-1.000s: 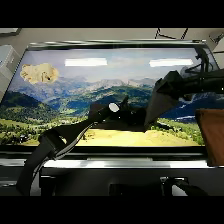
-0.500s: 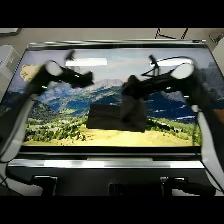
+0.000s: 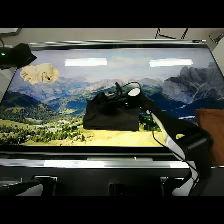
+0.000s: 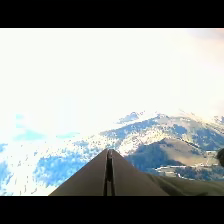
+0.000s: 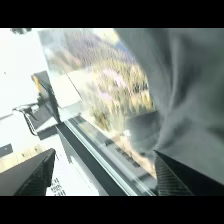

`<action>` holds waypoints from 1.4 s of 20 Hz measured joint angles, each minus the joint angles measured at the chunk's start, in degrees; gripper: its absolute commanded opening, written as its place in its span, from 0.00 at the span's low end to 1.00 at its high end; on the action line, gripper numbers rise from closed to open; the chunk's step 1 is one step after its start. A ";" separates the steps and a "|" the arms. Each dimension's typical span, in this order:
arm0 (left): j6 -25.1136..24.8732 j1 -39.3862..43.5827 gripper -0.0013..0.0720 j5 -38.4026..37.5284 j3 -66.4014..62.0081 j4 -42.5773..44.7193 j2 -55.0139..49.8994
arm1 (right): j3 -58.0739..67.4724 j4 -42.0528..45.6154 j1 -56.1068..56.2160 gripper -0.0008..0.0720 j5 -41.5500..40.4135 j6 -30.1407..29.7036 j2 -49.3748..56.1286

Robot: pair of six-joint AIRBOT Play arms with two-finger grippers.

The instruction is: Fold the clothes and pants, and hang the long-sleeved shirts on hangers.

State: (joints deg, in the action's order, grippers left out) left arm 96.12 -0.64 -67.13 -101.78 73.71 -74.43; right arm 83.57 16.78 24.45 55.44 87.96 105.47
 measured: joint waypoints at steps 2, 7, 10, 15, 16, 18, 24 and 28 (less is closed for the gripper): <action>-0.79 -0.35 0.05 -0.66 0.00 0.74 0.90 | 0.02 4.31 -5.14 0.96 2.99 -0.15 -2.45; -1.42 -0.68 0.05 -1.09 0.00 1.29 1.75 | -2.80 31.98 -22.51 0.92 18.58 5.62 -10.10; -1.51 -0.63 0.05 -1.20 0.00 1.42 1.84 | -11.32 36.74 -27.74 0.85 20.44 4.94 -11.96; -1.53 -0.28 0.05 -1.42 0.00 1.27 1.84 | -21.00 23.34 -28.50 0.81 14.45 -6.49 -9.94; -1.44 -0.26 0.05 -1.42 0.00 1.20 1.84 | -21.73 20.52 -28.06 0.68 13.86 -8.31 -9.03; -1.22 -0.26 0.05 -1.46 0.00 1.03 1.84 | -22.60 16.63 -26.77 0.27 12.85 -11.32 -7.37; -1.05 -0.24 0.05 -1.46 0.00 0.92 1.84 | -15.74 9.31 -29.18 0.07 17.11 -18.14 -6.36; -1.01 -0.24 0.05 -1.31 0.00 0.87 1.84 | -2.99 12.90 -38.47 0.07 23.54 -14.53 -9.25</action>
State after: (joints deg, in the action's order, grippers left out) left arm 95.11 -0.89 -68.45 -101.78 74.59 -72.60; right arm 80.58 29.67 -14.02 78.98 73.43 96.23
